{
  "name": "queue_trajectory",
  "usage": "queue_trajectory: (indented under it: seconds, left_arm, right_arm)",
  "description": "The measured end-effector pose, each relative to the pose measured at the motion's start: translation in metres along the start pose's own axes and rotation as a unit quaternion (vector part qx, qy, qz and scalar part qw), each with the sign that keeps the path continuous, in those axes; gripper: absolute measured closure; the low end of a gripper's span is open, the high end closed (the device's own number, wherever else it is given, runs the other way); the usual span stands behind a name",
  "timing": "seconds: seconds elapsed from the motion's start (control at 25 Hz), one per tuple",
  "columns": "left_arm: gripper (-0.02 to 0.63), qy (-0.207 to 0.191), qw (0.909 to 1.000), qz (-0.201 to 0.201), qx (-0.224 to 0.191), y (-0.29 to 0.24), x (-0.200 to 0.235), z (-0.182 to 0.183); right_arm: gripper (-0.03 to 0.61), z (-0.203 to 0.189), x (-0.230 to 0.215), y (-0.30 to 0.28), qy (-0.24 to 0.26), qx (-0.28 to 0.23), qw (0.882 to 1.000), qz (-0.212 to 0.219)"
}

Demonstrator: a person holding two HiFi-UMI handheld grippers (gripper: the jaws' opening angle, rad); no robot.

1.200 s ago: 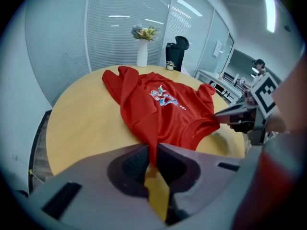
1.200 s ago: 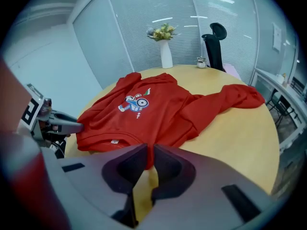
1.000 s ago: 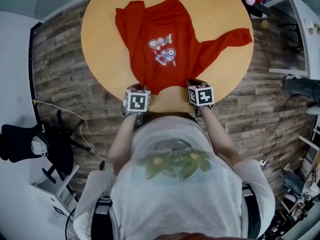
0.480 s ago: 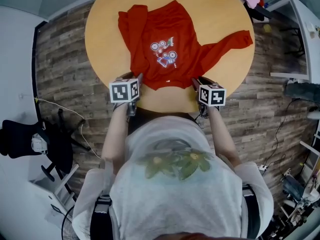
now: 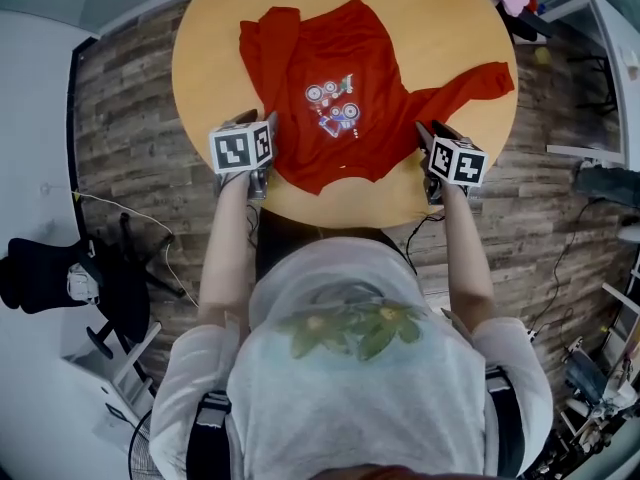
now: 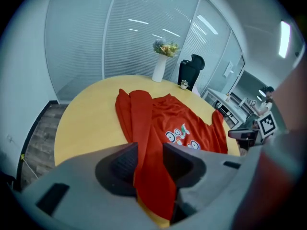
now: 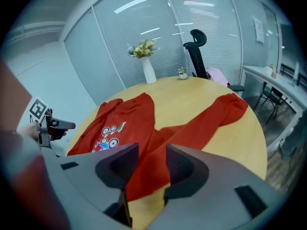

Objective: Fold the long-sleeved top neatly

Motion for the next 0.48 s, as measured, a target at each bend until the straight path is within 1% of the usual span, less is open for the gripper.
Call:
queue_trajectory:
  seconds: [0.12,0.24,0.32,0.4,0.48]
  left_arm:
    - [0.471,-0.016,0.9999,0.002,-0.002,-0.017,-0.004,0.025]
    - [0.471,-0.040,0.9992,0.006,-0.003,-0.035,-0.006,0.051]
    - [0.471,-0.049,0.9987,0.011,-0.006,-0.050,-0.004,0.068]
    - [0.471,-0.058,0.9981,0.013,-0.013,-0.066,0.001,0.084]
    - [0.469,-0.077,0.9968,0.021,-0.007,-0.081,0.009,0.095]
  right_arm:
    - [0.410,0.028,0.011,-0.016,0.031,-0.011,0.999,0.017]
    - [0.410,0.058,0.036,-0.041,0.069,-0.024,0.996,0.043]
    - [0.410,0.077,0.050,-0.059,0.090,-0.029,0.994,0.059]
    - [0.410,0.095,0.060,-0.078,0.112,-0.025,0.991,0.071]
    - [0.410,0.109,0.069,-0.097,0.149,-0.013,0.986,0.078]
Point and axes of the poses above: the fingertips, and each gripper's own axes: y backward along the fingers, x to its left, z out of its top, the point moved 5 cm from there along y, backward along the fingers, and after that the axes turned 3 degrees about y, right-handed, at the moved point
